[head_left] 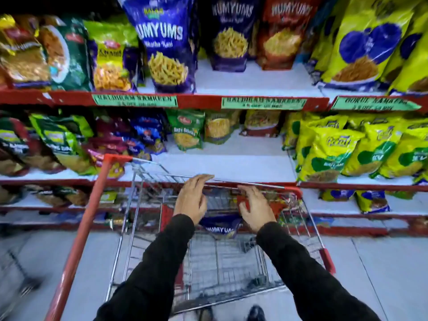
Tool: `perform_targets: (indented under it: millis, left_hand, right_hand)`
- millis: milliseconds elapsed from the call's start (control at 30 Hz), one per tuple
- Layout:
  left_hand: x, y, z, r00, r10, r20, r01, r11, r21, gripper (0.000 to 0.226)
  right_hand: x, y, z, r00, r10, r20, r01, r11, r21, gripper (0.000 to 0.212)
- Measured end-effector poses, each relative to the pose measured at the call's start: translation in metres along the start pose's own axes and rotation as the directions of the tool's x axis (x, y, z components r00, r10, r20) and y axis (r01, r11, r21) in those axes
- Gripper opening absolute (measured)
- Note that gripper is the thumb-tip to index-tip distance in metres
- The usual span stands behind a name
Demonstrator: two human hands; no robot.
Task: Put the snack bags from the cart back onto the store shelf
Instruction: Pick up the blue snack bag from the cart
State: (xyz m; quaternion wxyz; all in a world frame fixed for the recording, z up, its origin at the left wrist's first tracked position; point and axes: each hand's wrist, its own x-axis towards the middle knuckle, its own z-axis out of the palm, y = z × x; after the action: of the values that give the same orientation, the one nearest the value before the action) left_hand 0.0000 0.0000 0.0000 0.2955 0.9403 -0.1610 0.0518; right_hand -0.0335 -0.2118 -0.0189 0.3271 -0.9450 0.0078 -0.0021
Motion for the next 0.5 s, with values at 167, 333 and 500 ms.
perform_targets:
  millis: [167,333,500]
  left_hand:
    - [-0.008,-0.047,0.046,0.804,-0.322,0.501,0.242,0.945,0.220,0.080]
    - [0.000,-0.078,0.091,0.685,-0.401,0.609,0.284,0.916,0.284,0.064]
    - [0.007,-0.099,0.112,0.733,-0.432,0.525,0.412,0.897,0.163,0.032]
  right_hand:
    - [0.012,0.039,0.042,0.918,0.261,0.300,-0.266,0.964,-0.024,0.056]
    - [0.032,0.067,0.079,0.851,0.458,0.257,-0.508,0.842,0.181,0.047]
    - [0.036,0.093,0.105,0.802,0.562,0.203,-0.597,0.773,0.216,0.026]
